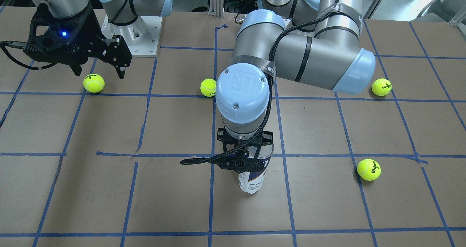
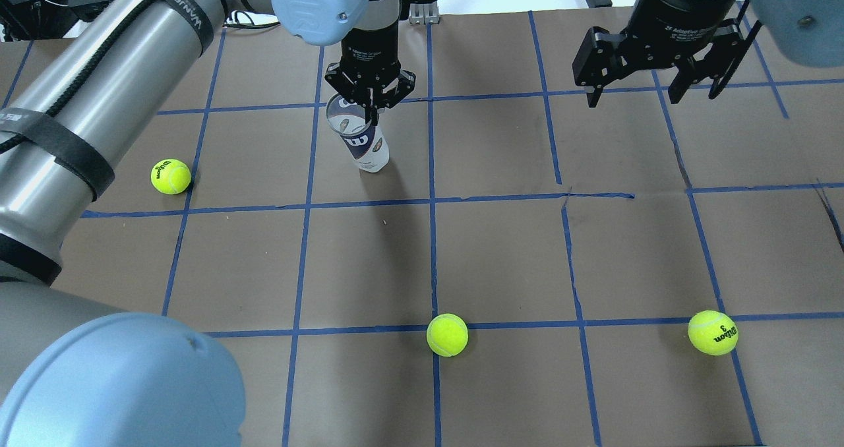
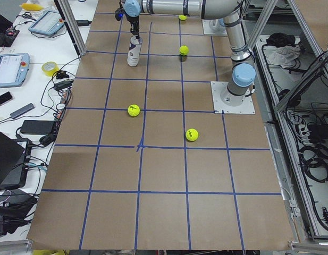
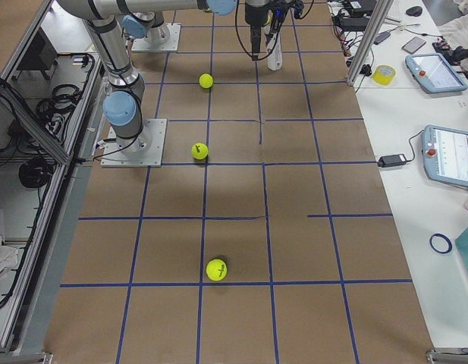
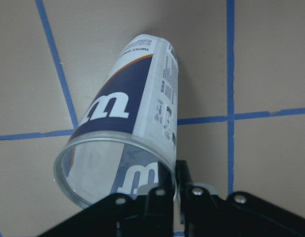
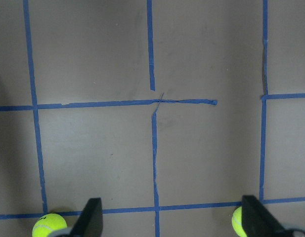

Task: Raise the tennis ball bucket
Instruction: 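Swing the tube upright with the left gripper and set it down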

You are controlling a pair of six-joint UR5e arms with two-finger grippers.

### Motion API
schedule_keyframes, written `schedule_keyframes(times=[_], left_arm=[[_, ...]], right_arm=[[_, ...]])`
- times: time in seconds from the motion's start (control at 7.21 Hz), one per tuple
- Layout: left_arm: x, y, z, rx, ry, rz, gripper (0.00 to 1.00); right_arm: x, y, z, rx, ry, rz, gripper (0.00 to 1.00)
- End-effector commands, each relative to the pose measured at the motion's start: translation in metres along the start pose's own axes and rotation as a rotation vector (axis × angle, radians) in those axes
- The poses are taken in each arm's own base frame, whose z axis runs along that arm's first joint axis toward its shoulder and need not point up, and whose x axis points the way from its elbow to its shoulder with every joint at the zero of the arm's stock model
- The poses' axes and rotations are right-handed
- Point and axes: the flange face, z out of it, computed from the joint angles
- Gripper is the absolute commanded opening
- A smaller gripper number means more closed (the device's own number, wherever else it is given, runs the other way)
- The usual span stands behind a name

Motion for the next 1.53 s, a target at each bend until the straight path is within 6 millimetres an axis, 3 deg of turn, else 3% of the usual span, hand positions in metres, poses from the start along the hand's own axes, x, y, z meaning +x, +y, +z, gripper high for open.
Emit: schedule_keyframes(times=[0.0, 0.28, 0.42, 0.55, 0.69, 1.11, 1.39], left_arm=[[0.002, -0.007, 0.005, -0.006, 0.001, 0.000, 0.00], [0.003, -0.009, 0.010, -0.014, 0.008, -0.003, 0.00], [0.004, -0.010, 0.009, -0.003, 0.016, -0.004, 0.27], [0.006, -0.012, 0.008, 0.034, 0.025, -0.005, 0.82], [0.005, -0.015, 0.007, 0.056, 0.026, -0.007, 1.00], [0.001, -0.006, -0.020, 0.123, 0.034, -0.012, 1.00], [-0.010, 0.028, -0.077, 0.203, 0.056, -0.018, 1.00]], right_arm=[[0.000, 0.000, 0.001, -0.002, 0.003, -0.002, 1.00], [0.000, 0.000, 0.001, -0.002, 0.001, -0.001, 1.00], [0.000, 0.000, 0.001, -0.002, 0.001, -0.001, 1.00], [0.000, 0.000, 0.001, -0.002, 0.001, -0.001, 1.00], [0.000, 0.000, 0.001, -0.002, 0.001, -0.001, 1.00], [0.000, 0.000, 0.001, -0.004, 0.001, -0.003, 1.00], [0.000, 0.000, 0.001, -0.004, 0.001, -0.001, 1.00]])
